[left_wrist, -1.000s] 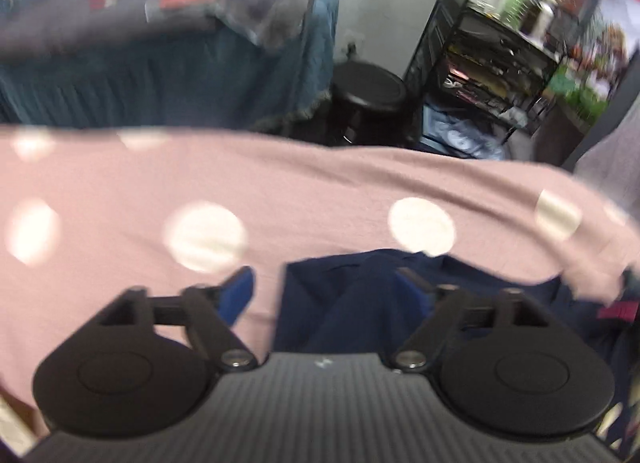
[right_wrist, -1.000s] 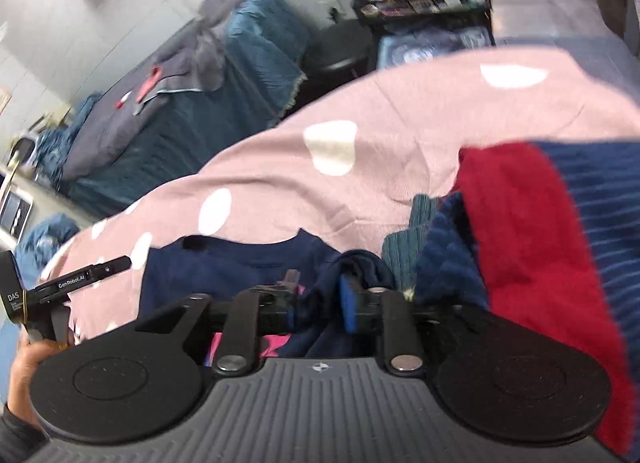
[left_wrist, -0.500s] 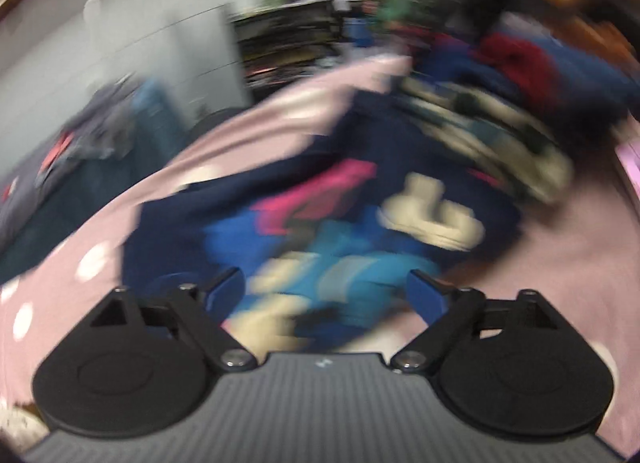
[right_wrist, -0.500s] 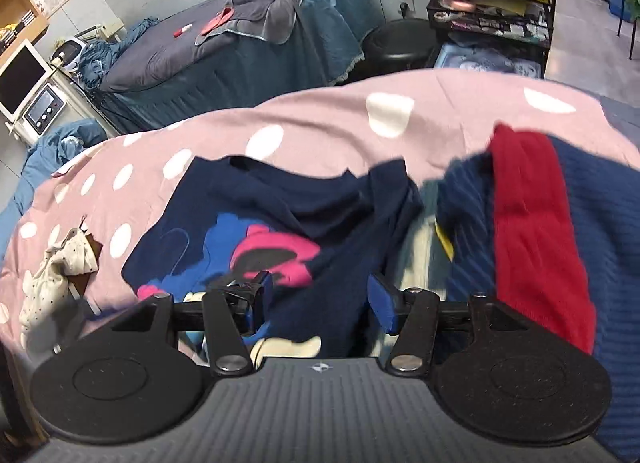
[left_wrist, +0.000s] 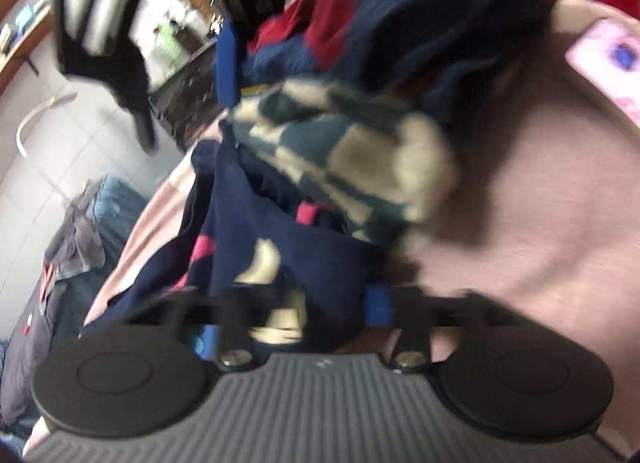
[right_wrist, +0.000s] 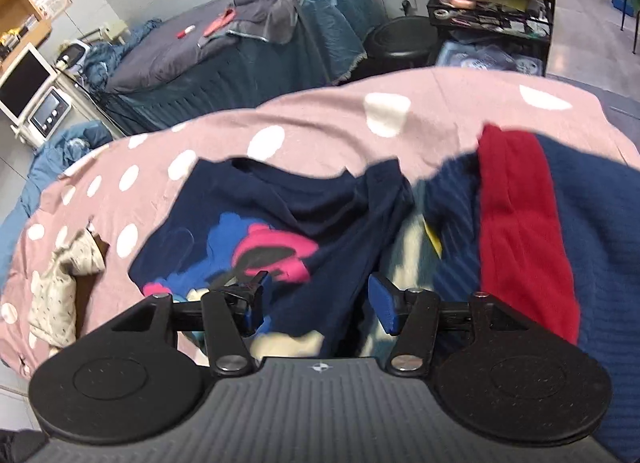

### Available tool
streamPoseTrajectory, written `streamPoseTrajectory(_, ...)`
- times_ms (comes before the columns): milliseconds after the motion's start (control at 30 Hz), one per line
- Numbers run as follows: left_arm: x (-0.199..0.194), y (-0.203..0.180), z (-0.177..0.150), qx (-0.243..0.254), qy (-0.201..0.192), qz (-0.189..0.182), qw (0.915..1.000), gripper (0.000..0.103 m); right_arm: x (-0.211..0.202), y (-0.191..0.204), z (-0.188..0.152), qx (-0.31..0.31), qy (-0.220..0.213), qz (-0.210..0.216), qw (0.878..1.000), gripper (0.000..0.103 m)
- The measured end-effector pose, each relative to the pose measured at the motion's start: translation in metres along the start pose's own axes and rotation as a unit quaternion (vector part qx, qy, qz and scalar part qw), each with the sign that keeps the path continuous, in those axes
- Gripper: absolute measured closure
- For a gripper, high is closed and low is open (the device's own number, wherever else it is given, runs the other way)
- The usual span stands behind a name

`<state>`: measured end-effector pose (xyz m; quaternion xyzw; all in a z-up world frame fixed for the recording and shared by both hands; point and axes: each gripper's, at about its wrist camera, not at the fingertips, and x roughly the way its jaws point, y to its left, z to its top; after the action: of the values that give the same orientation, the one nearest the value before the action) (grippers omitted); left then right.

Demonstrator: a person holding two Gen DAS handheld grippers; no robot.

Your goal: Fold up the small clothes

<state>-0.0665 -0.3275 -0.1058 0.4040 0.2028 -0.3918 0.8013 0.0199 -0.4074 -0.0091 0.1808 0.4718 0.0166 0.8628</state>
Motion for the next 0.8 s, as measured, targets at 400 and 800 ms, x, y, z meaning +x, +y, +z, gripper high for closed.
streamPoseTrajectory(400, -0.043, 0.177, -0.047, -0.35, -0.034, -0.137, 0.9261, 0.089, 0.019, -0.026, 0.007, 0.094, 0.046, 0.045, 0.993, 0.002)
streamPoseTrajectory(800, -0.037, 0.154, -0.051, -0.331, -0.022, -0.166, 0.9286, 0.089, 0.089, -0.029, 0.03, 0.245, 0.089, 0.029, 0.965, 0.02)
